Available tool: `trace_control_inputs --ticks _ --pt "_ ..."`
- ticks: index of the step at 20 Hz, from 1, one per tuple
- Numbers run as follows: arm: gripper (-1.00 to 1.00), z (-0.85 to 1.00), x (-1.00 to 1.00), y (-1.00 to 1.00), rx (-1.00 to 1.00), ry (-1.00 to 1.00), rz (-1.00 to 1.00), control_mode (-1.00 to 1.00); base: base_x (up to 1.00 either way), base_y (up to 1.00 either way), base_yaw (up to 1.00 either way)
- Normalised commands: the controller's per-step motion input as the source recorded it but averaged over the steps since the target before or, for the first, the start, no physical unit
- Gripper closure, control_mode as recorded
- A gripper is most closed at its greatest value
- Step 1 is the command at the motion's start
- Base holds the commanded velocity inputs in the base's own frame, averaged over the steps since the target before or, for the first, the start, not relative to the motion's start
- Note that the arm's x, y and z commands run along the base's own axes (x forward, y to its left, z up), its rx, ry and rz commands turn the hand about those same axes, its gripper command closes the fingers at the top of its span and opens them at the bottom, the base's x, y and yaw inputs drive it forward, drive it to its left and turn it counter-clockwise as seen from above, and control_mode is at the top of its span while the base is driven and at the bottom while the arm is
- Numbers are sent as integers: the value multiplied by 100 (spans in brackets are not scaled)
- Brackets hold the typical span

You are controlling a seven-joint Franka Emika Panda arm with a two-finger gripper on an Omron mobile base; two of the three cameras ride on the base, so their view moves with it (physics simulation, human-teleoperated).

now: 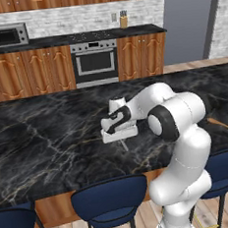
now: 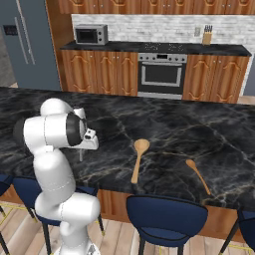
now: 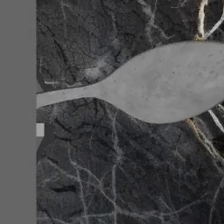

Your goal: Pick up the metallic utensils from the counter and place them in the open drawer. Make sure not to pick up any wooden utensils.

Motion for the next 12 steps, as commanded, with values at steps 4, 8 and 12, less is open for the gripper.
trace_control_inputs --ticks 4,8,12 --pt "100 100 -64 0 0 -20 4 -100 0 0 0" --pt "100 100 -66 0 0 -20 16 -100 0 0 0" --pt "100 93 -46 0 3 -9 19 -100 0 0 0"
